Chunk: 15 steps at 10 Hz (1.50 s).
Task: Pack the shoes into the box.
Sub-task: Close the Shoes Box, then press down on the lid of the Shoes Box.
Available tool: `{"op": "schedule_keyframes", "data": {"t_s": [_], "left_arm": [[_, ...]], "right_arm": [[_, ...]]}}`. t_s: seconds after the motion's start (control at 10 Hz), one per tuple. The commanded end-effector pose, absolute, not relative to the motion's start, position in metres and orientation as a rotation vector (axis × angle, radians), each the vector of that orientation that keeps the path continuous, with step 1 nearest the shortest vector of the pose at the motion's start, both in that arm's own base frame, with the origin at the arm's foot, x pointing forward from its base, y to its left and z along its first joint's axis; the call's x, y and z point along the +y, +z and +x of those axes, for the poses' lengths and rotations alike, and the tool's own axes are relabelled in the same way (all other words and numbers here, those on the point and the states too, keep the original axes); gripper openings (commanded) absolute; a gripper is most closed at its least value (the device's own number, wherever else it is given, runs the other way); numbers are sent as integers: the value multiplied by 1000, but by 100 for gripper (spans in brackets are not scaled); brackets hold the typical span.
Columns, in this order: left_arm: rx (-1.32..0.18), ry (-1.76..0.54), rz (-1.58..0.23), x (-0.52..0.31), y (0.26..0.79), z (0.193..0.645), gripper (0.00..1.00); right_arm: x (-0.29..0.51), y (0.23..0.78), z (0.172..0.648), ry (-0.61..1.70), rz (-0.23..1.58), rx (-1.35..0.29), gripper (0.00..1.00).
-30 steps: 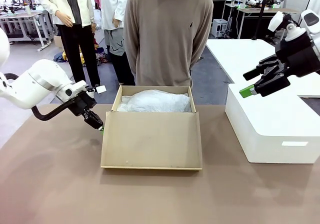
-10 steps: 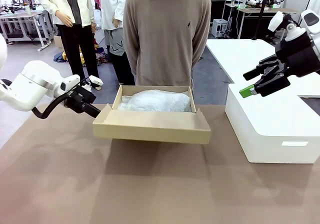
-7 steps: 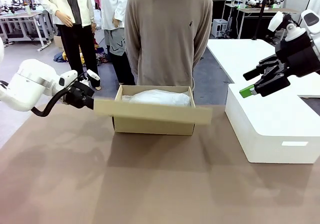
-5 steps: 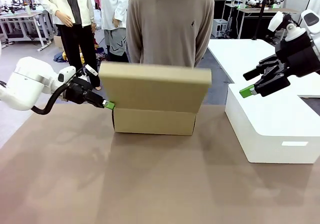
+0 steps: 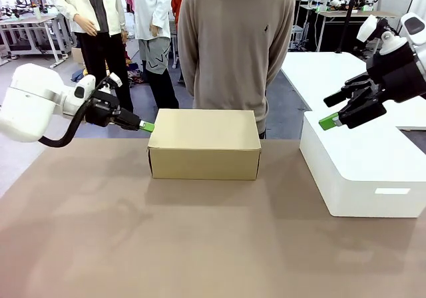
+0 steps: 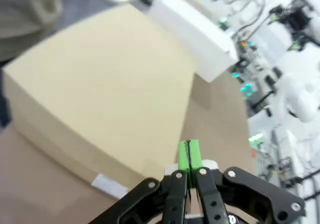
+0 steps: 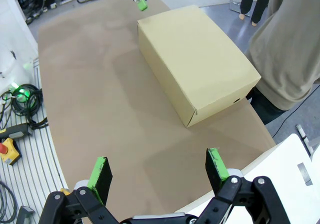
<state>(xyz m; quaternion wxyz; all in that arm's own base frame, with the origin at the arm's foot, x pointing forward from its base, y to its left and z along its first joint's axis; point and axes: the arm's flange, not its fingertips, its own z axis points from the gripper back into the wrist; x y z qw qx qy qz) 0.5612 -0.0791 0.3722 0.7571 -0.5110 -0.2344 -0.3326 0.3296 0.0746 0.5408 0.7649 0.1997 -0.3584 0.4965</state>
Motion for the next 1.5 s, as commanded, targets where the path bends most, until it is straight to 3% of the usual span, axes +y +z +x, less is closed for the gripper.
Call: {"op": "schedule_keyframes", "data": {"t_s": [0.0,0.2,0.3,1.4], "left_arm": [[-452,-712,-955,-82,382,554,0],[-366,-750,-917,-68,391,568,0],[-486,-728,-967,-79,383,562,0],[-486,-728,-967,-79,383,562,0]], "right_arm": [[74,541,334,1100,458,-802,100],[74,541,334,1100,458,-802,100],[74,541,334,1100,458,-802,100],[74,541,334,1100,458,-802,100]]}}
